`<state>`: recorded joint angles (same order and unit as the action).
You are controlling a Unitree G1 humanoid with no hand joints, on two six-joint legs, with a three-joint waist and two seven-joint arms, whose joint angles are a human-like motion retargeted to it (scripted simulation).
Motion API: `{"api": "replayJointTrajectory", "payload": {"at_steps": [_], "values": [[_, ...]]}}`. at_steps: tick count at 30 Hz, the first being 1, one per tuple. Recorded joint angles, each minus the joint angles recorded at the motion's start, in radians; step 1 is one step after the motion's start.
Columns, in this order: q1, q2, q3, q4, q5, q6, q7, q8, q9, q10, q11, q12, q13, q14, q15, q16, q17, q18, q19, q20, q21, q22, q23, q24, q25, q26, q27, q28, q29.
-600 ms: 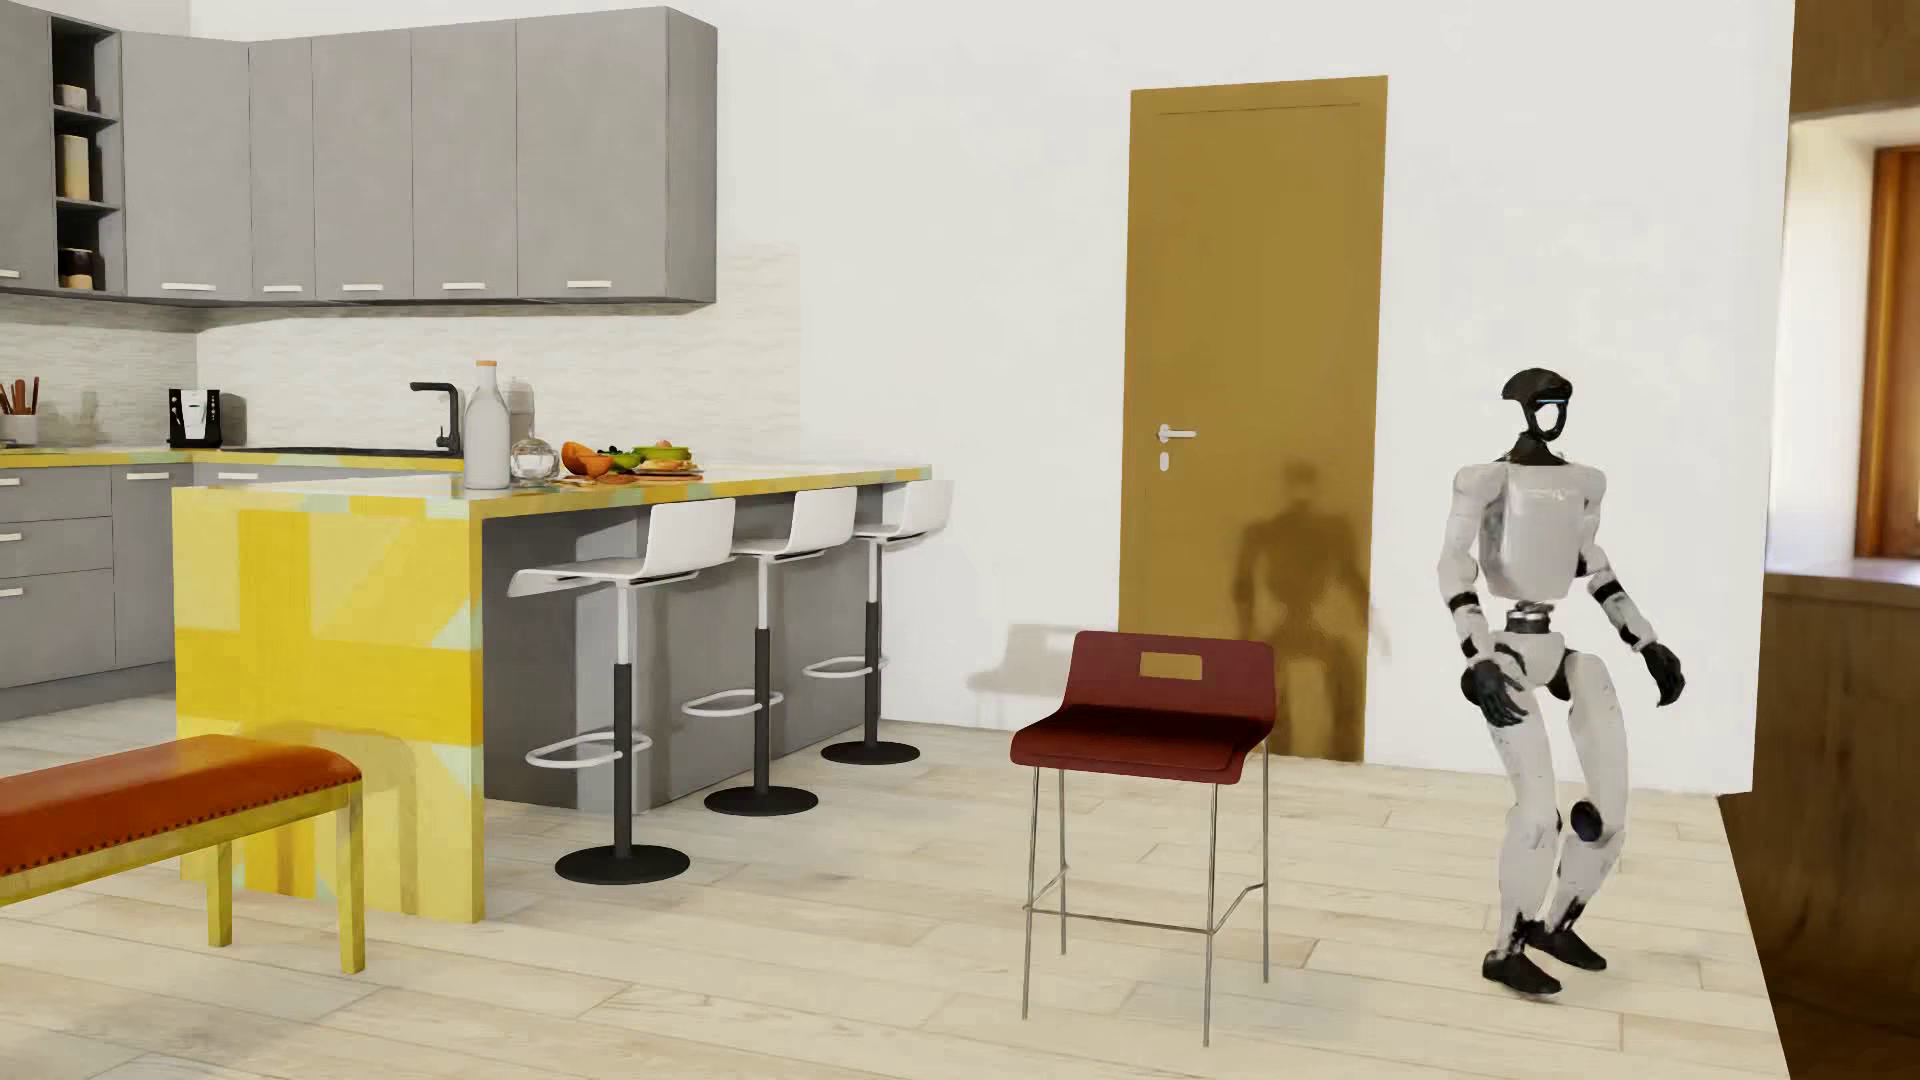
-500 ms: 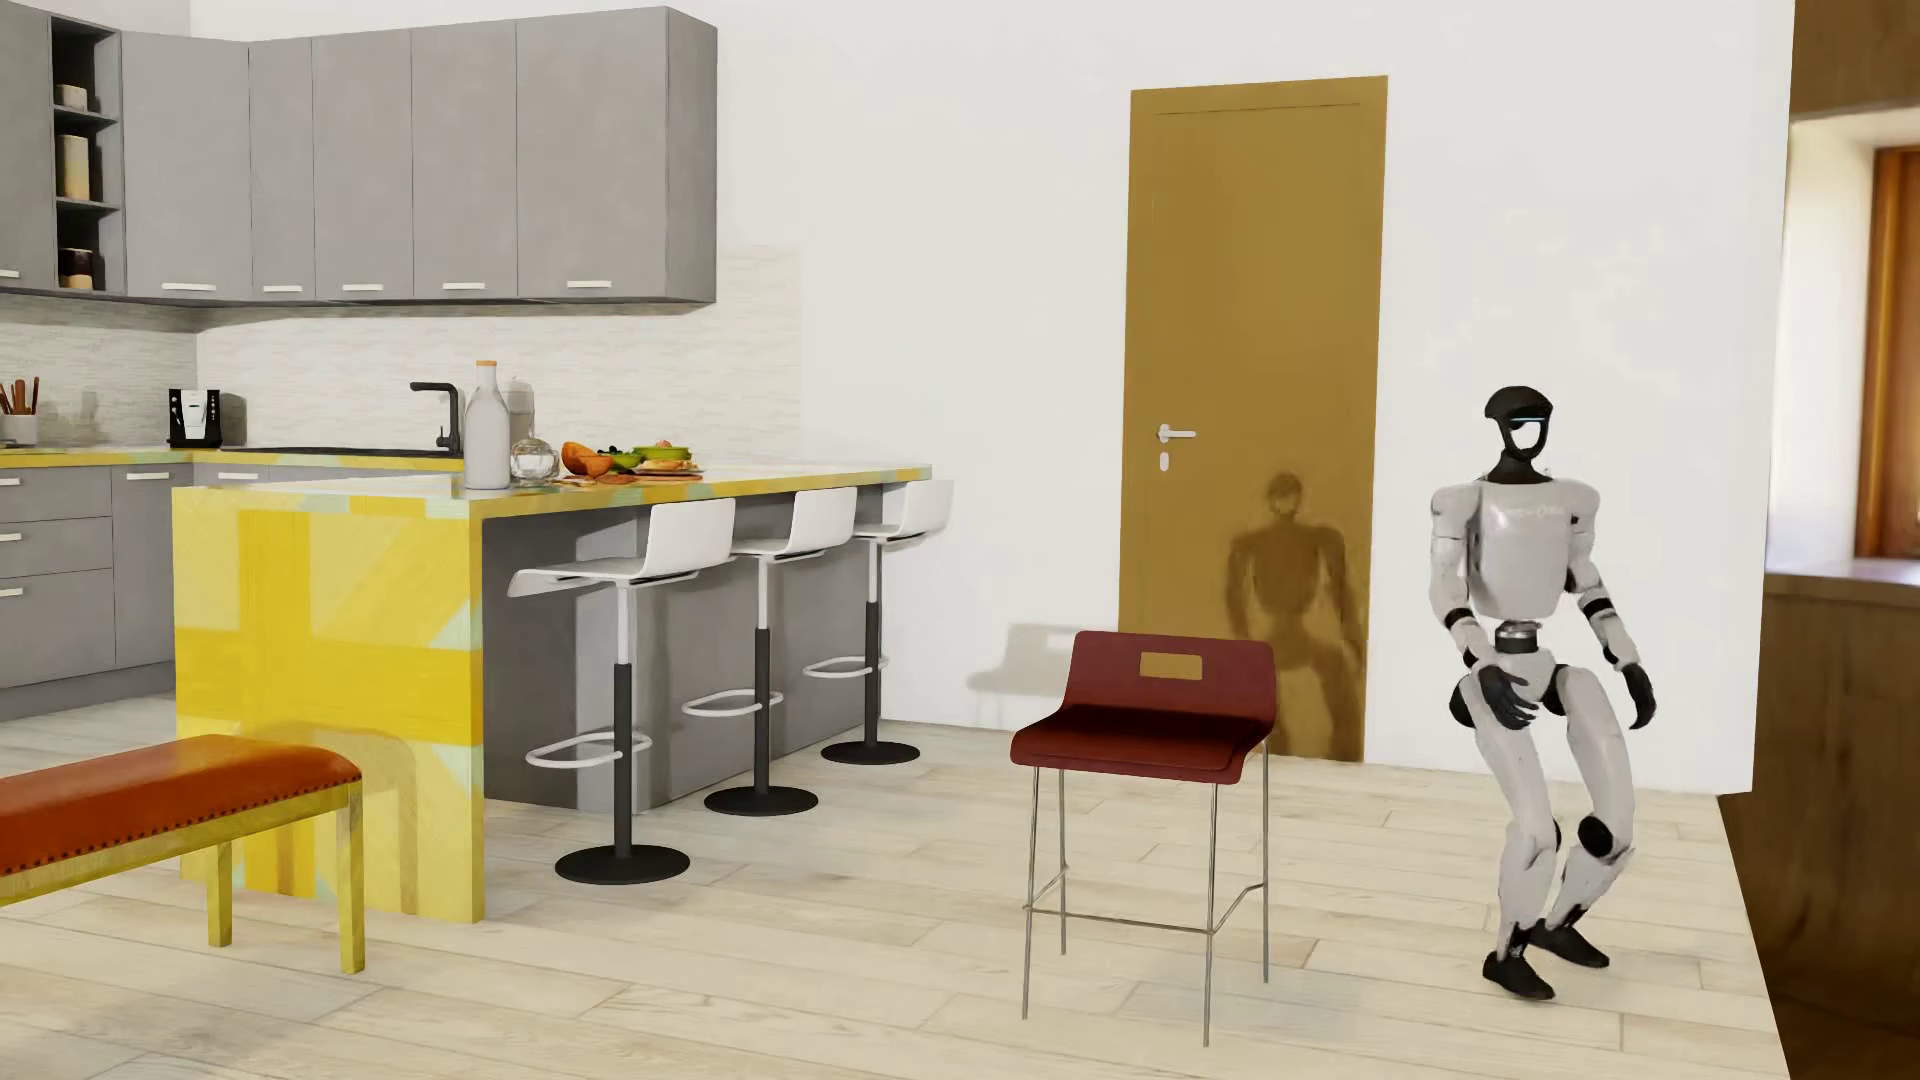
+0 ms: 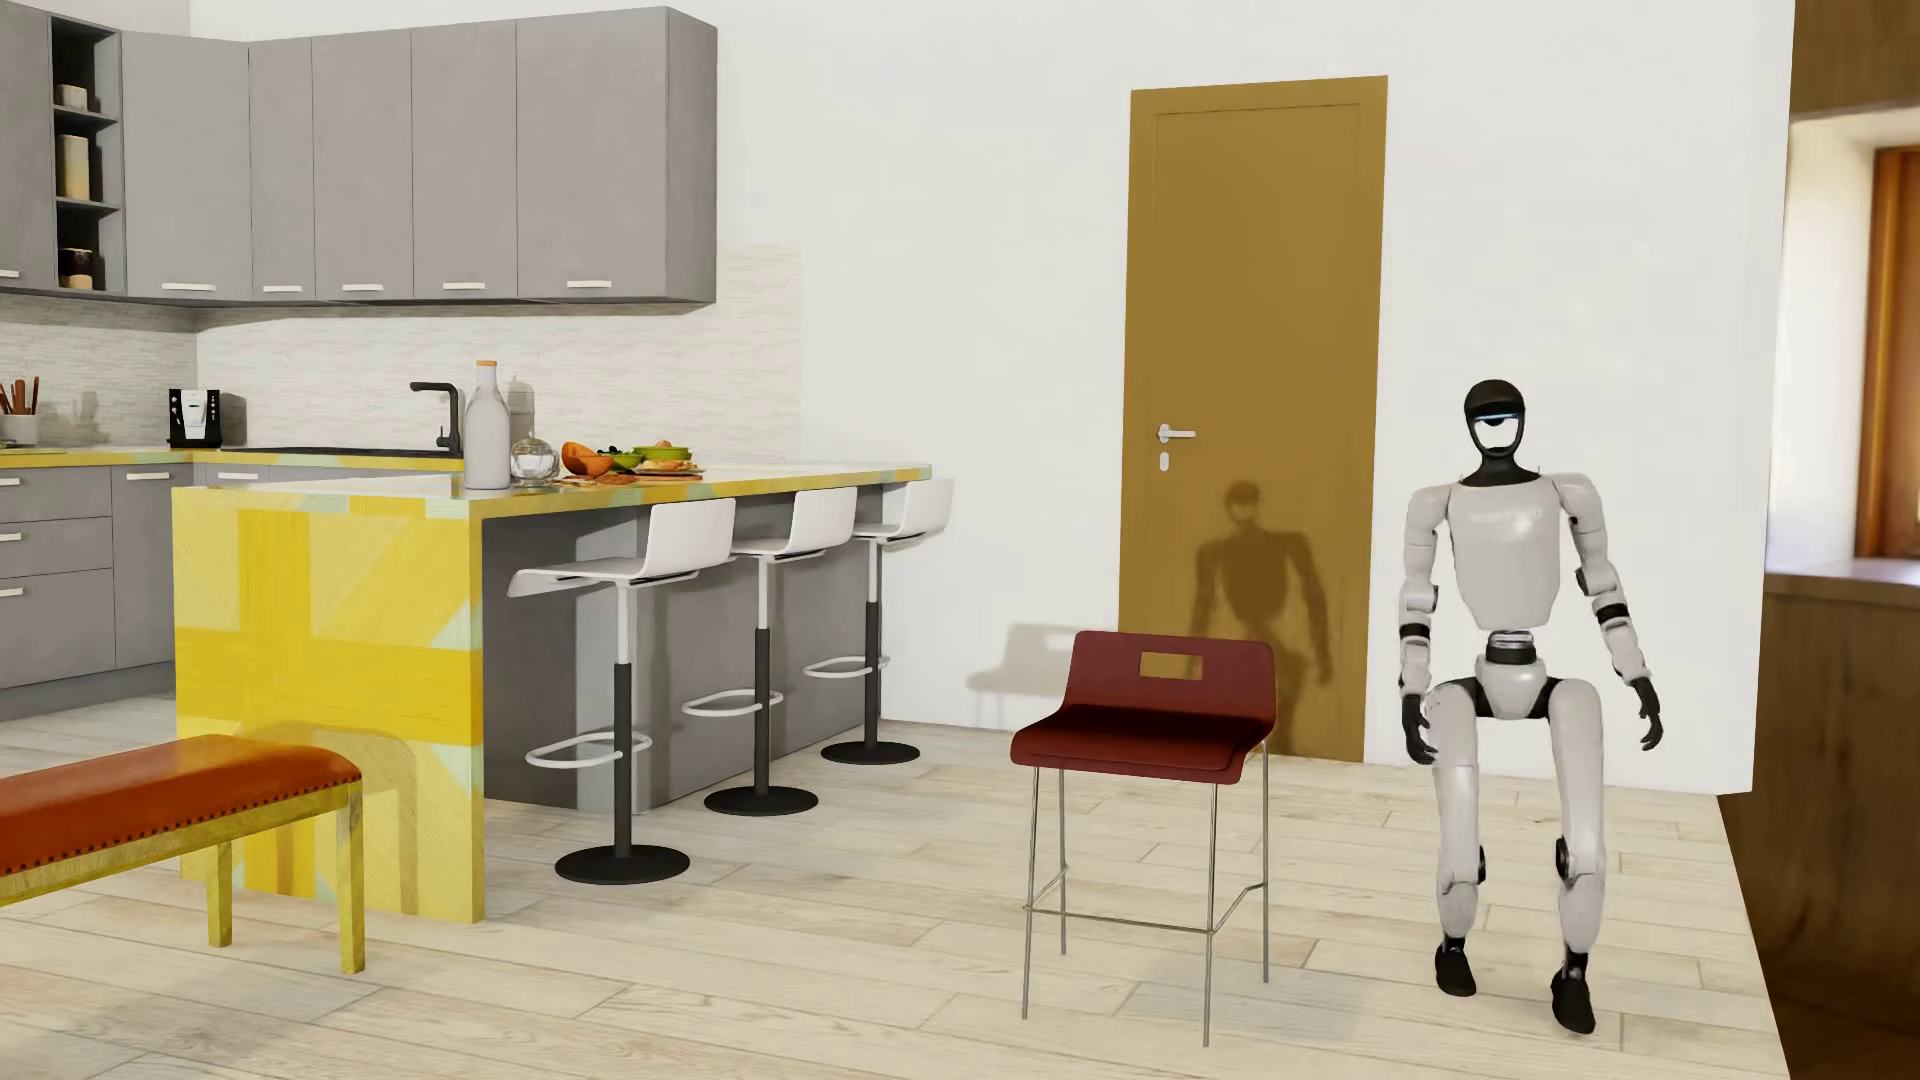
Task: Go around the stool
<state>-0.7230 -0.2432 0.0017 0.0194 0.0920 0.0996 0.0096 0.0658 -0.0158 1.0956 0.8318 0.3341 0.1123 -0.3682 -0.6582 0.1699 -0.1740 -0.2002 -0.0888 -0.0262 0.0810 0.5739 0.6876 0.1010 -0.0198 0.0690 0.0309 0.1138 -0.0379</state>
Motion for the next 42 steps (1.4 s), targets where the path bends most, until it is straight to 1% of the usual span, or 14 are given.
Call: {"api": "replayJointTrajectory", "payload": {"at_steps": [2,4,9,11,14,16,20,25,28,31,34,37,40,42], "values": [[0.055,-0.019,-0.049,0.069,0.029,-0.008,-0.029,-0.008,0.046,-0.203,0.211,-0.047,-0.037,0.057,0.147,0.019,0.019,-0.006,0.026,0.012,-0.009,0.04,-0.082,-0.064,-0.045,-0.085,-0.04,0.03,-0.015],[0.179,-0.19,-0.178,0.075,-0.055,-0.124,0.056,-0.093,0.07,-0.218,0.498,-0.139,0.005,-0.016,0.447,0.08,-0.001,0.173,0.016,0.0,-0.017,0.106,-0.059,-0.134,0.003,-0.222,-0.022,0.074,0.006],[0.356,-0.332,-0.332,0.132,-0.118,-0.273,0.089,-0.137,0.044,-0.036,0.133,-0.376,0.238,-0.048,0.174,-0.042,0.011,0.058,0.045,-0.116,0.028,-0.007,-0.042,-0.137,0.058,-0.149,0.143,0.065,-0.009],[0.197,-0.259,-0.209,0.112,-0.081,-0.209,-0.021,-0.116,0.061,0.209,0.111,-0.308,0.185,0.208,0.186,-0.07,-0.008,-0.01,0.035,-0.12,0.029,0.063,0.056,-0.064,0.071,-0.152,0.174,-0.009,-0.016],[0.12,-0.143,-0.113,0.099,-0.015,-0.041,-0.098,-0.048,0.035,-0.157,0.065,-0.046,0.059,-0.032,0.088,0.028,0.015,-0.046,0.054,0.0,-0.021,0.121,-0.089,0.035,0.056,-0.108,0.157,-0.127,0.003],[0.268,-0.174,-0.154,0.099,-0.084,-0.088,0.026,-0.084,0.064,-0.201,0.245,-0.105,0.023,-0.112,0.142,0.089,0.046,0.125,-0.044,-0.009,-0.012,0.074,-0.046,0.006,0.049,0.001,0.076,-0.113,0.085],[0.205,-0.221,-0.252,0.111,-0.091,-0.152,0.037,-0.126,0.078,0.197,0.135,-0.353,0.2,0.208,0.11,-0.045,-0.066,0.013,-0.003,-0.119,0.046,0.003,0.05,-0.102,0.065,-0.103,0.022,0.071,0.089],[-0.025,-0.04,-0.151,0.087,0.02,-0.05,-0.035,-0.028,0.071,-0.222,0.214,-0.119,0.097,0.034,0.056,0.052,0.037,-0.045,-0.028,-0.025,-0.052,0.068,-0.102,-0.034,0.045,-0.213,0.185,0.009,-0.115],[0.115,-0.276,-0.253,0.13,-0.063,-0.144,0.063,-0.117,0.066,-0.209,0.604,-0.185,0.083,0.087,0.425,0.115,0.009,0.142,0.016,0.002,-0.02,0.083,-0.017,-0.059,0.056,-0.213,0.163,0.068,0.031],[0.291,-0.34,-0.284,0.18,-0.162,-0.21,0.161,-0.159,0.024,-0.227,0.213,-0.231,0.168,-0.042,0.148,-0.014,0.002,0.075,0.03,-0.095,-0.076,-0.044,-0.069,-0.112,0.02,-0.153,0.155,0.071,0.09],[0.167,-0.216,-0.154,0.149,-0.084,-0.125,-0.039,-0.117,0.048,0.145,0.121,-0.233,0.15,0.138,0.15,-0.041,-0.027,0.036,0.027,-0.077,0.024,0.027,0.045,-0.042,0.025,-0.093,0.089,-0.01,-0.006],[0.112,-0.074,-0.096,0.133,-0.024,-0.012,-0.07,-0.025,0.046,-0.172,0.027,-0.053,0.084,-0.089,0.094,0.014,0.032,0.016,0.055,0.008,-0.03,0.056,-0.073,0.026,0.052,-0.041,0.046,-0.079,-0.05],[0.281,-0.159,-0.195,0.157,-0.094,-0.094,0.053,-0.086,0.052,-0.288,0.324,-0.11,0.067,-0.007,0.215,0.082,0.048,0.058,-0.064,-0.016,-0.009,0.077,-0.037,-0.034,0.091,-0.08,0.056,-0.032,0.081],[0.402,-0.23,-0.277,0.177,-0.138,-0.173,0.135,-0.161,0.031,-0.324,0.302,-0.23,0.164,-0.072,0.198,0.034,0.031,0.032,0.013,-0.067,-0.057,-0.026,-0.088,-0.088,0.095,-0.08,0.137,0.049,0.129]]}}
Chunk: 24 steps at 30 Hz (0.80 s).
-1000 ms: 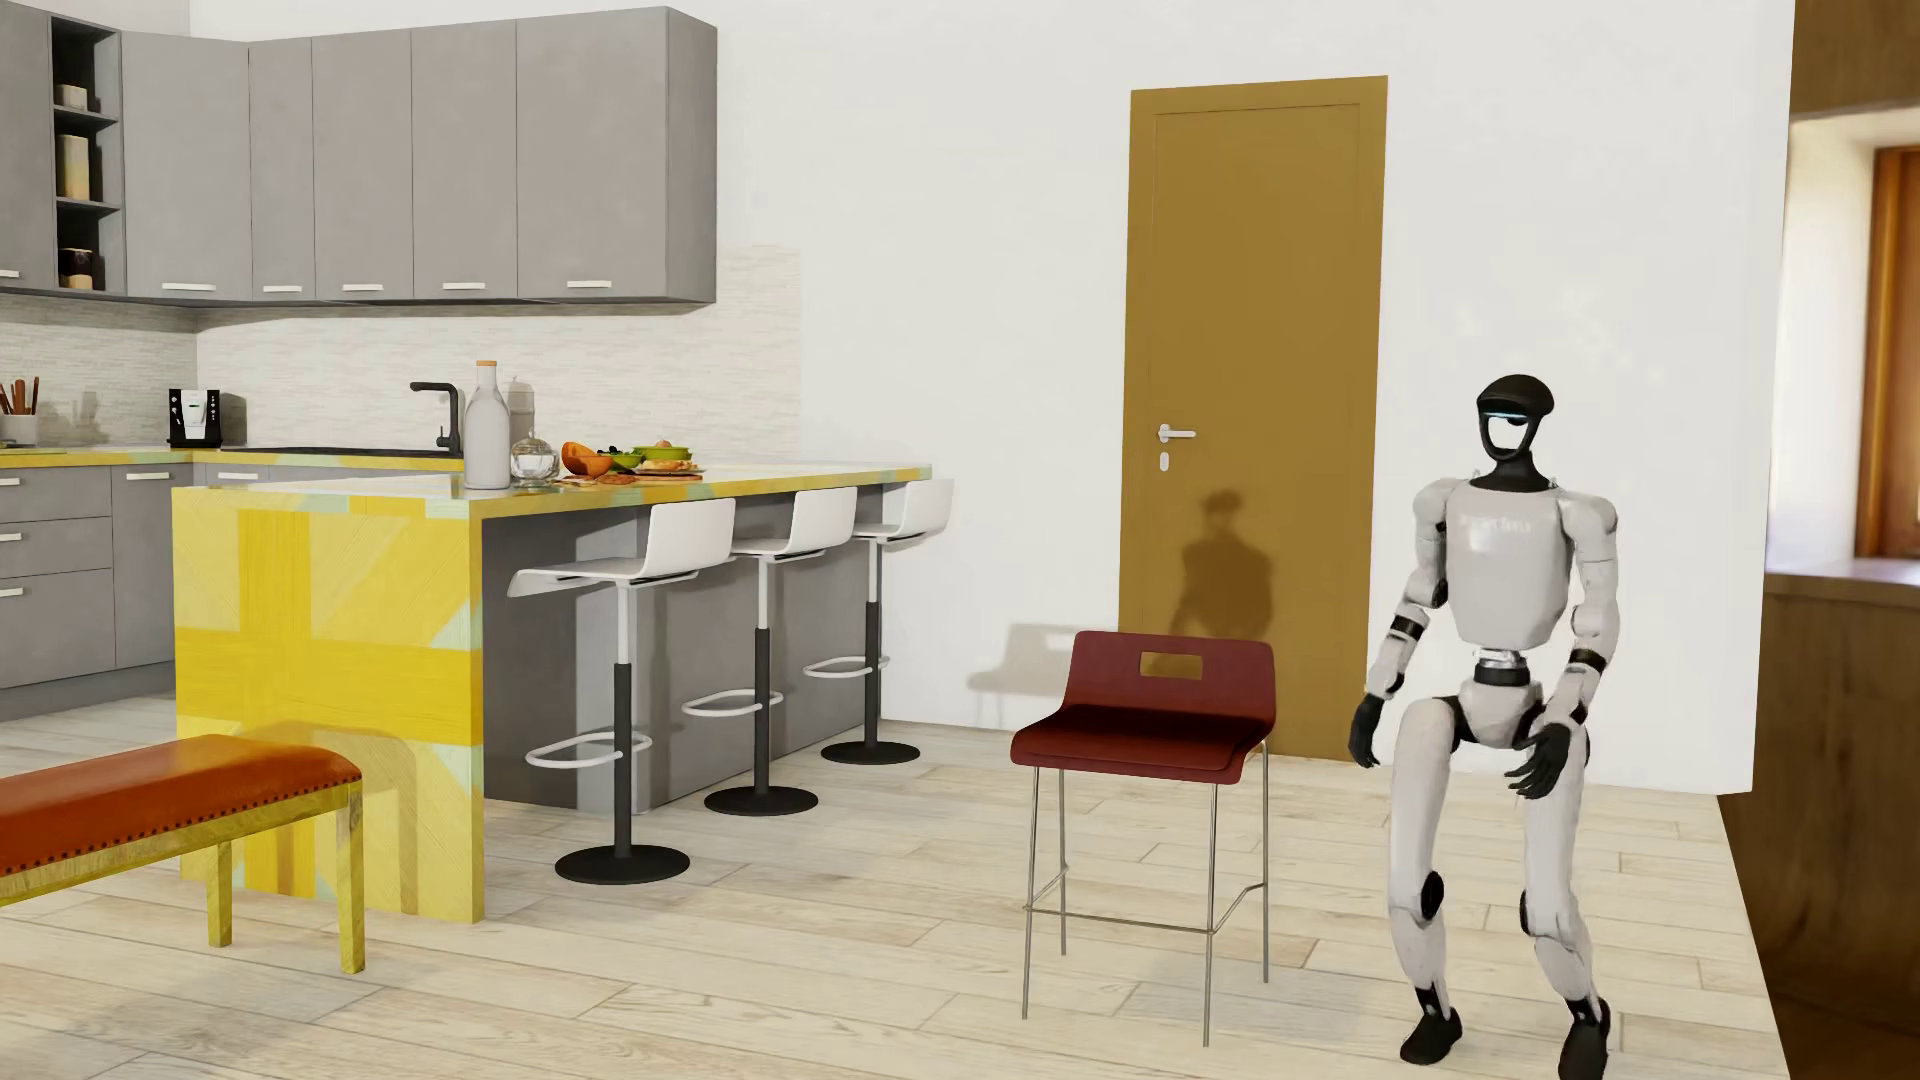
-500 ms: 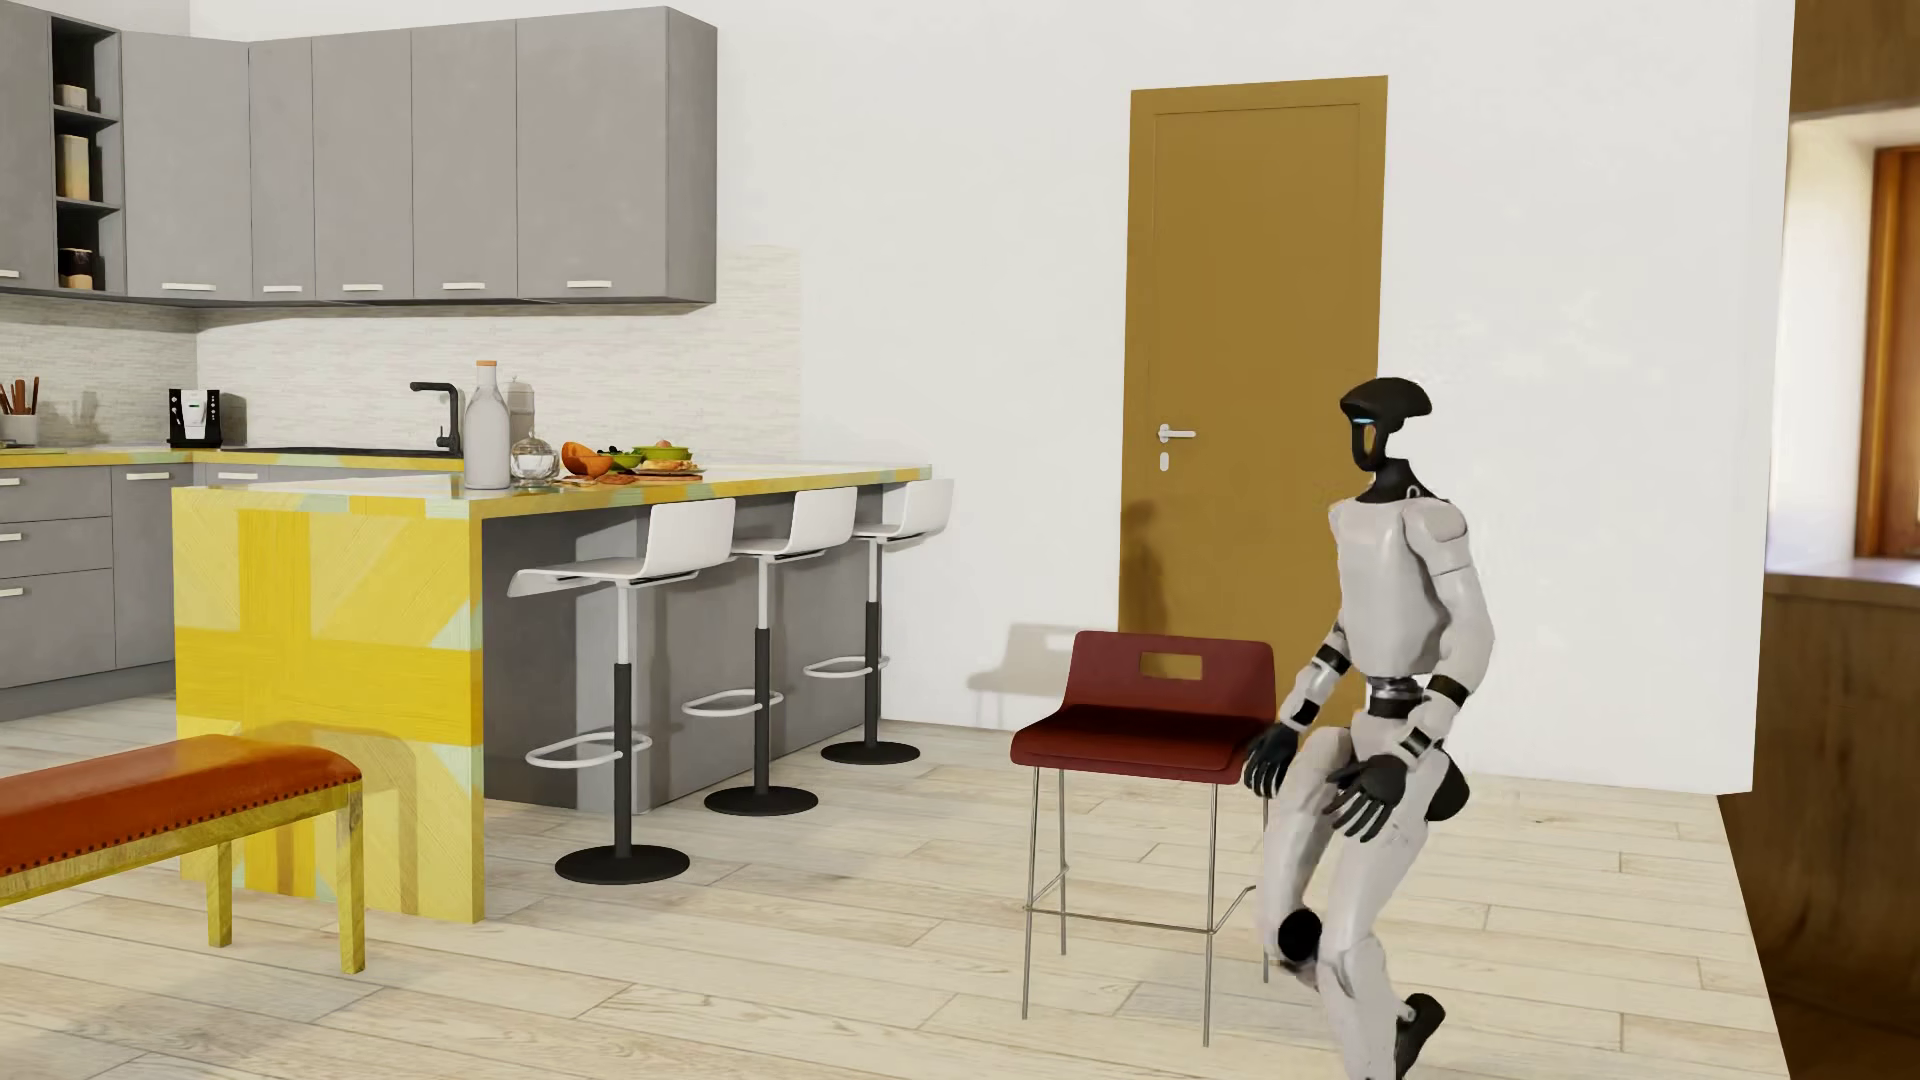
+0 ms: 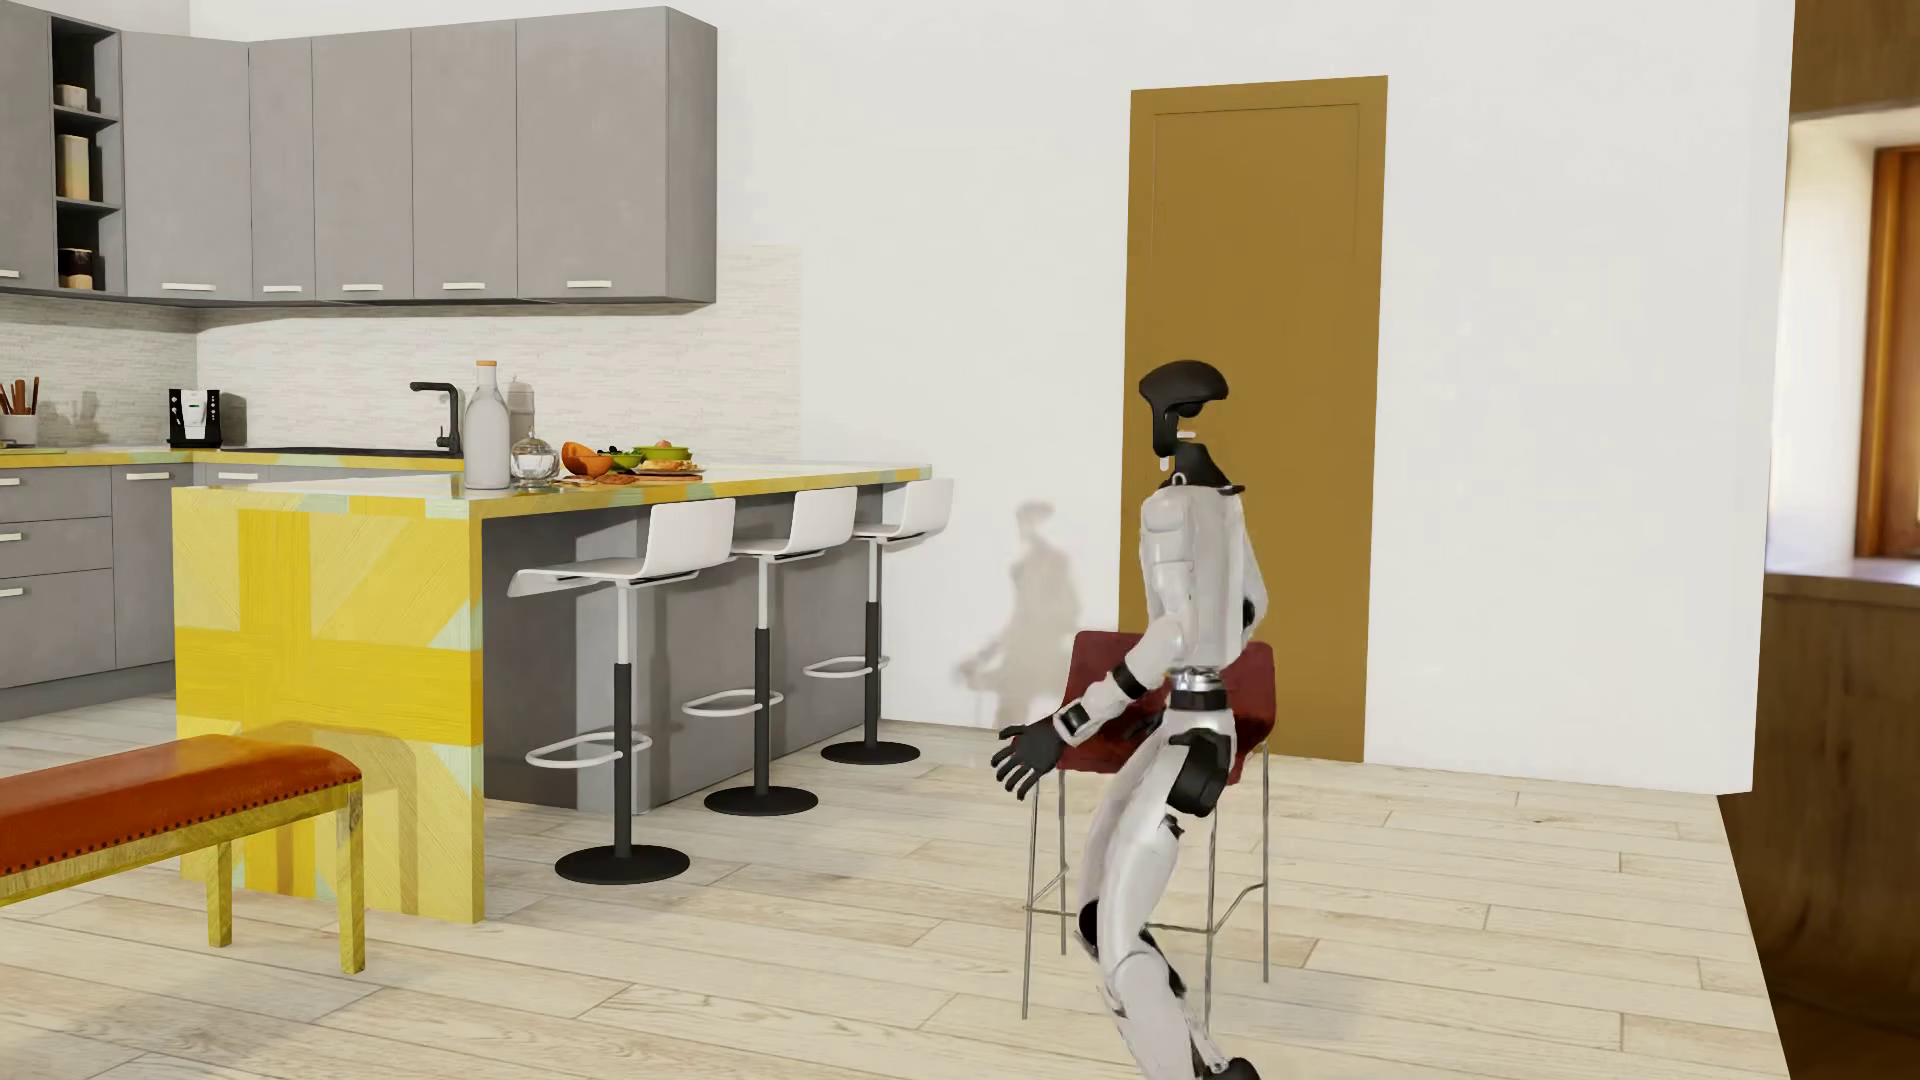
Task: Go around the stool
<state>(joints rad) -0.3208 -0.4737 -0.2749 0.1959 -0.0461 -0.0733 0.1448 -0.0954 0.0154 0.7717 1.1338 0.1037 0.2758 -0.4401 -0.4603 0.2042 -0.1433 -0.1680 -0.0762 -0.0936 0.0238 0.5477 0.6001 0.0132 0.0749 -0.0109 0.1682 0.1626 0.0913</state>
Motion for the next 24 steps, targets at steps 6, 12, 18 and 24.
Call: {"api": "replayJointTrajectory", "payload": {"at_steps": [6,12,18,24], "values": [[-0.391,0.211,0.149,-0.057,0.109,0.107,-0.176,0.104,0.036,0.214,-0.169,0.108,0.007,0.063,-0.238,-0.01,-0.007,-0.055,0.01,0.056,0.02,0.079,0.001,0.033,-0.04,-0.128,0.076,-0.074,-0.238],[-0.044,-0.09,-0.06,-0.003,0.009,-0.025,-0.005,0.027,0.03,0.058,0.015,-0.065,0.017,0.01,-0.031,-0.006,-0.016,0.001,0.045,0.015,-0.023,-0.024,-0.007,-0.025,-0.038,-0.065,-0.022,0.052,-0.045],[-0.402,0.193,0.197,-0.141,0.127,0.149,-0.169,0.141,0.026,0.316,-0.281,0.138,-0.064,0.079,-0.15,-0.036,-0.017,-0.001,-0.001,0.056,0.056,0.076,0.033,0.12,-0.081,-0.054,-0.07,-0.119,-0.179],[-0.14,-0.054,0.009,-0.043,0.002,0.031,0.039,0.012,0.053,0.105,0.096,0.013,-0.072,0.023,-0.004,0.019,-0.036,0.102,0.03,0.034,-0.001,0.027,0.021,-0.008,-0.046,-0.046,-0.033,0.04,-0.035]]}}
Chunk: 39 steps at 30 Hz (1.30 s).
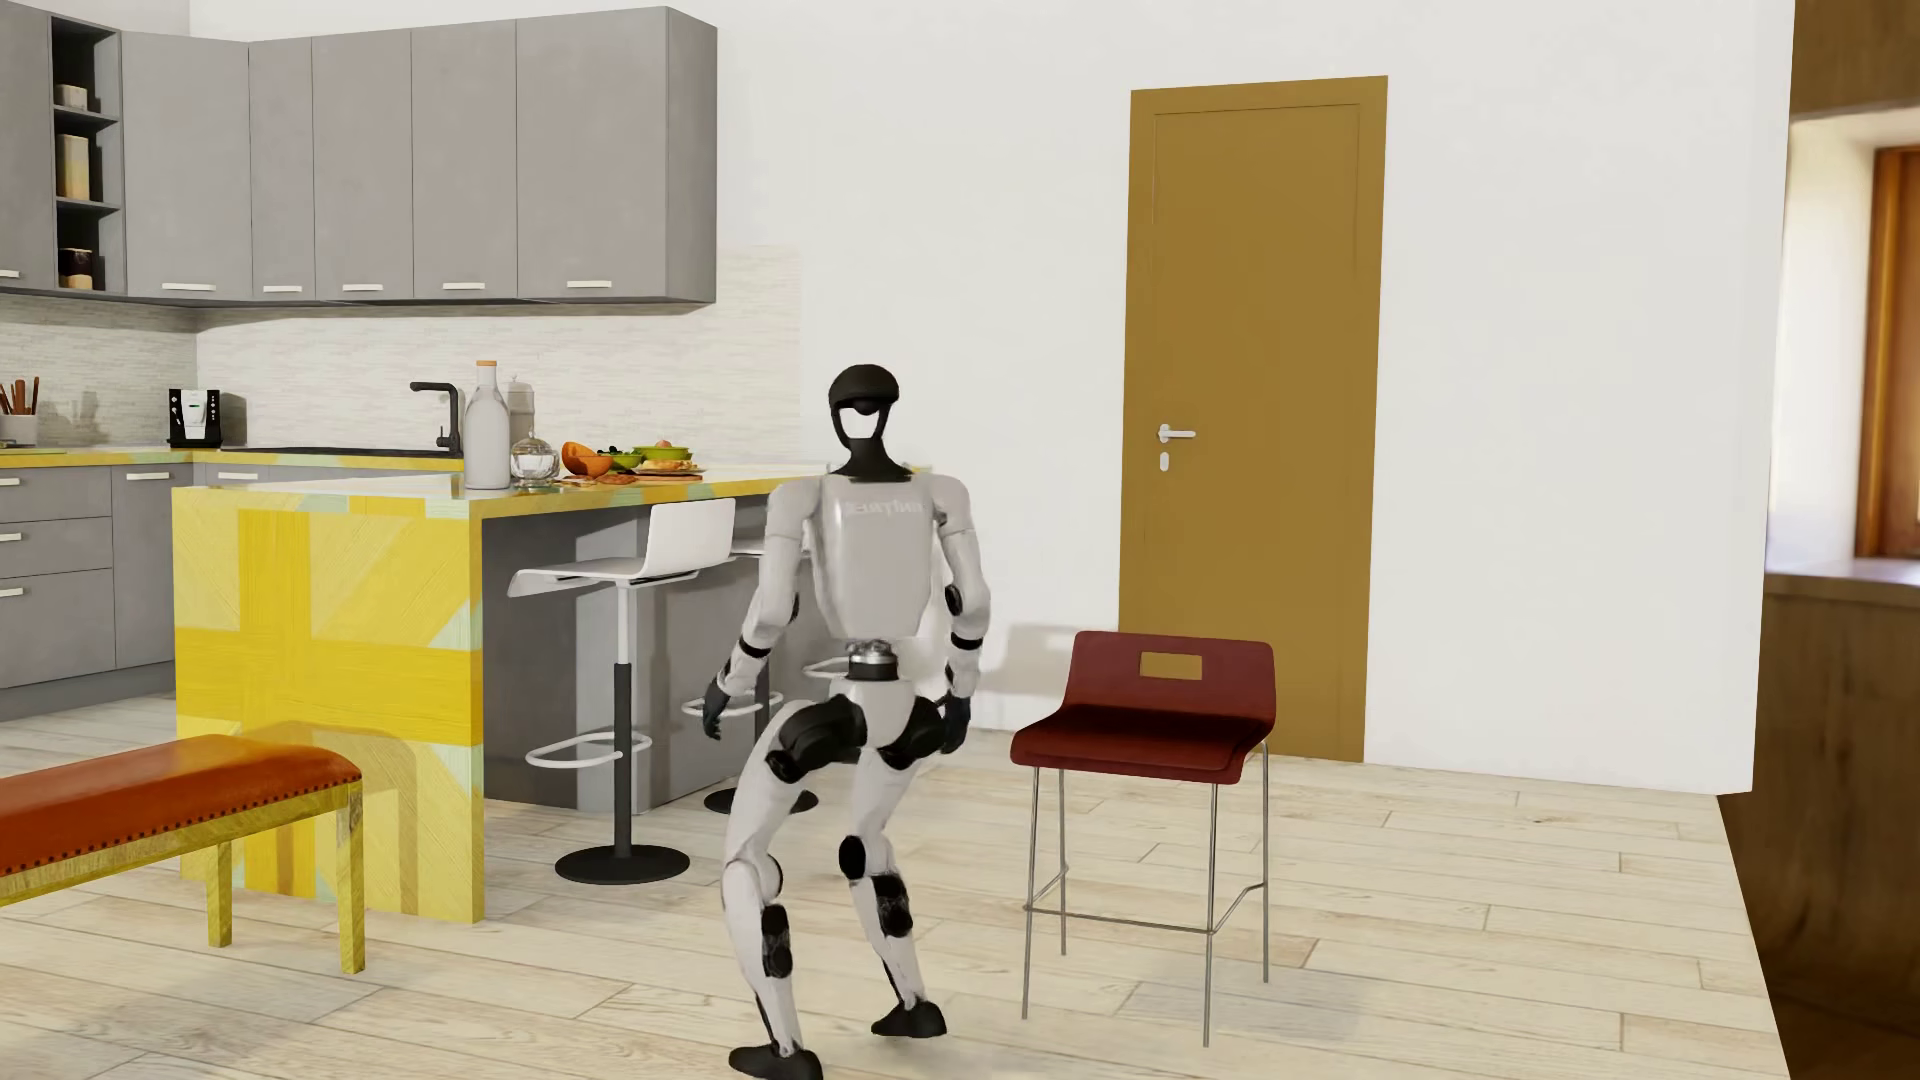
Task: Go around the stool
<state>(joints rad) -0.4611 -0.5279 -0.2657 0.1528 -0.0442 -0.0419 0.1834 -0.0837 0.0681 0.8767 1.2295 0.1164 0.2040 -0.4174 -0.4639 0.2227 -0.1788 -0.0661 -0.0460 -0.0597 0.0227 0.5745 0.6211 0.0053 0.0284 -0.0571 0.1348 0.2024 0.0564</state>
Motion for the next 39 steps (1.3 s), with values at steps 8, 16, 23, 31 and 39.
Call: {"api": "replayJointTrajectory", "payload": {"at_steps": [8,16,23,31,39], "values": [[-0.125,0.152,0.124,-0.03,0.069,0.029,-0.158,0.101,-0.046,0.053,-0.135,0.115,-0.028,0.038,-0.08,0.045,0.097,0.022,-0.056,0.007,0.073,0.133,0.0,0.078,0.029,-0.021,-0.009,-0.163,-0.104],[-0.081,0.07,0.085,-0.057,0.071,0.002,-0.21,0.032,-0.037,0.377,-0.282,-0.071,0.123,0.161,-0.069,-0.104,-0.019,-0.118,-0.043,-0.094,0.078,0.021,0.133,0.012,0.038,-0.101,0.014,-0.078,-0.125],[-0.079,0.101,0.105,-0.023,0.028,0.056,-0.093,0.026,0.018,0.028,-0.013,0.053,-0.025,0.02,0.009,0.032,0.035,-0.021,-0.044,0.043,0.025,0.041,0.026,0.026,-0.01,0.051,-0.045,-0.1,0.02],[-0.234,0.211,0.123,-0.035,0.153,0.062,-0.208,0.093,-0.018,0.108,-0.179,0.071,0.024,0.082,-0.162,-0.024,0.04,-0.157,-0.034,0.004,0.056,0.053,-0.024,0.1,0.067,-0.115,0.096,-0.112,-0.194],[-0.061,0.096,0.131,-0.095,0.033,-0.007,-0.22,0.019,-0.005,0.225,-0.249,-0.097,0.033,0.065,-0.092,-0.081,-0.017,-0.078,-0.024,-0.018,0.143,0.06,0.109,-0.044,-0.028,-0.03,0.008,-0.081,-0.035]]}}
